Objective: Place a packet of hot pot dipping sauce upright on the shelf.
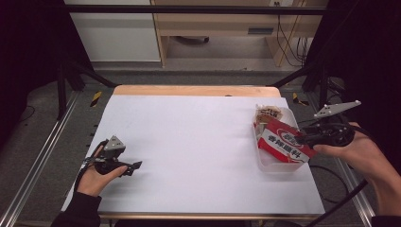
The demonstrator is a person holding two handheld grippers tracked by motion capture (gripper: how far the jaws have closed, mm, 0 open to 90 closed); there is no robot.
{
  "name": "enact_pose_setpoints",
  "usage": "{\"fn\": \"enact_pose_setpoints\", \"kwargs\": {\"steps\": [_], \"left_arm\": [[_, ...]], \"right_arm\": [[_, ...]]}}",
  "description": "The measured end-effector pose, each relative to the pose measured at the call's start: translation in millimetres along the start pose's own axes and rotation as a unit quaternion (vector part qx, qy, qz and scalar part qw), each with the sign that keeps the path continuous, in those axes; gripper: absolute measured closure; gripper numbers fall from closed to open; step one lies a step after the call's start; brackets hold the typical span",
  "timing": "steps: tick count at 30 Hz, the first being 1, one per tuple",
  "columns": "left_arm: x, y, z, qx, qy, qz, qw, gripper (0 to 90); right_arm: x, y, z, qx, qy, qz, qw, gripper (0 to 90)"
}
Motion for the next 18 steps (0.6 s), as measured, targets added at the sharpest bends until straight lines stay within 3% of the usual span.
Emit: {"fn": "enact_pose_setpoints", "kwargs": {"steps": [7, 11, 18], "left_arm": [[0.1, -0.1, 0.2, 0.0, 0.0, 0.0, 1.0, 9.0], [0.2, 0.1, 0.0, 0.0, 0.0, 0.0, 1.0, 9.0], [0.4, 0.1, 0.4, 0.0, 0.001, 0.0, 1.0, 9.0]], "right_arm": [[-8.9, 14.7, 7.9, 0.002, 0.001, -0.001, 1.0, 26.3], [-12.9, 23.7, 15.3, 0.005, 0.016, -0.008, 0.9998, 23.6], [-22.9, 42.6, 24.7, 0.012, 0.021, -0.015, 0.9996, 20.5]]}}
Point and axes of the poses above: each handheld gripper's, and its own axes: x roughly backward along the jaws, y roughly out of its top, z roughly to its left, the point moved 2 cm from there along -x, roughly forward along the jaws, and after that the axes turned 11 degrees about y, right-handed, at the moved point
